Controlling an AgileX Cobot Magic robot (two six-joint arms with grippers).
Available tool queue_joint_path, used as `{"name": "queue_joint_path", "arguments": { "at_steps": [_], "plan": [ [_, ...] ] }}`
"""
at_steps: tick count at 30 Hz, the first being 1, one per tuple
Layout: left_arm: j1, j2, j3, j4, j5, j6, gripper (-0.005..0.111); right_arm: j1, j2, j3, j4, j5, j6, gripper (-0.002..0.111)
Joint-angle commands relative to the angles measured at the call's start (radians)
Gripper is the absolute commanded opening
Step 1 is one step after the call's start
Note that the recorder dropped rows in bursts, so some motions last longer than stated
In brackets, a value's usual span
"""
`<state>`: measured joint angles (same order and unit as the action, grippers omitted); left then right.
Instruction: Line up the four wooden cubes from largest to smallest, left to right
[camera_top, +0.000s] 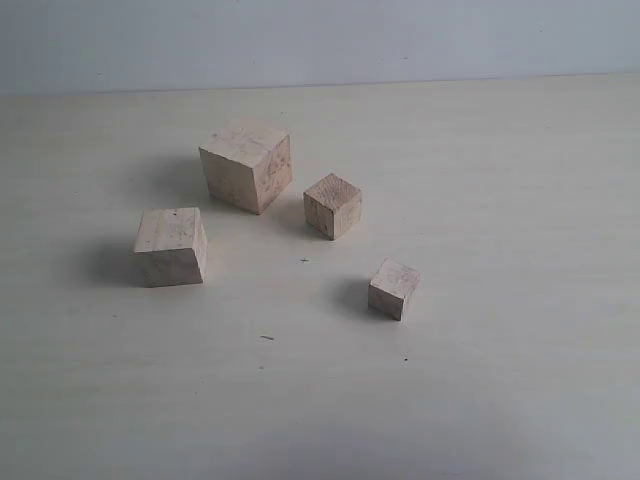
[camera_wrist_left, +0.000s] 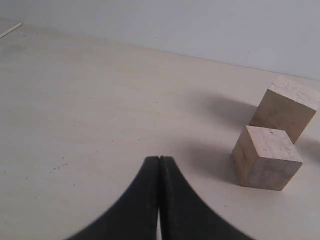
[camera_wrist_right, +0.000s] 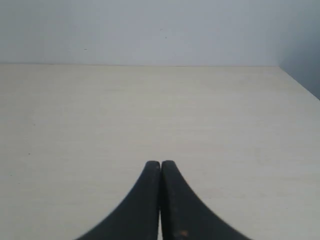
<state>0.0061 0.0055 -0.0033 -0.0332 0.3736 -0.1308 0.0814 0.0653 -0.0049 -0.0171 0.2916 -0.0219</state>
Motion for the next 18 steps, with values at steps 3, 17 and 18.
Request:
{"name": "queue_joint_path", "arguments": {
  "at_steps": [3,17,18],
  "plan": [
    [-0.008,-0.005,0.003,-0.003,-0.001,0.0,0.0,0.0,-0.008,0.005,-0.009,-0.009,-0.003,0.0],
    [-0.008,-0.005,0.003,-0.003,-0.001,0.0,0.0,0.0,-0.008,0.005,0.023,-0.253,0.005,0.0],
    [-0.008,-0.005,0.003,-0.003,-0.001,0.0,0.0,0.0,-0.008,0.005,0.023,-0.257,0.005,0.0]
  ]
}}
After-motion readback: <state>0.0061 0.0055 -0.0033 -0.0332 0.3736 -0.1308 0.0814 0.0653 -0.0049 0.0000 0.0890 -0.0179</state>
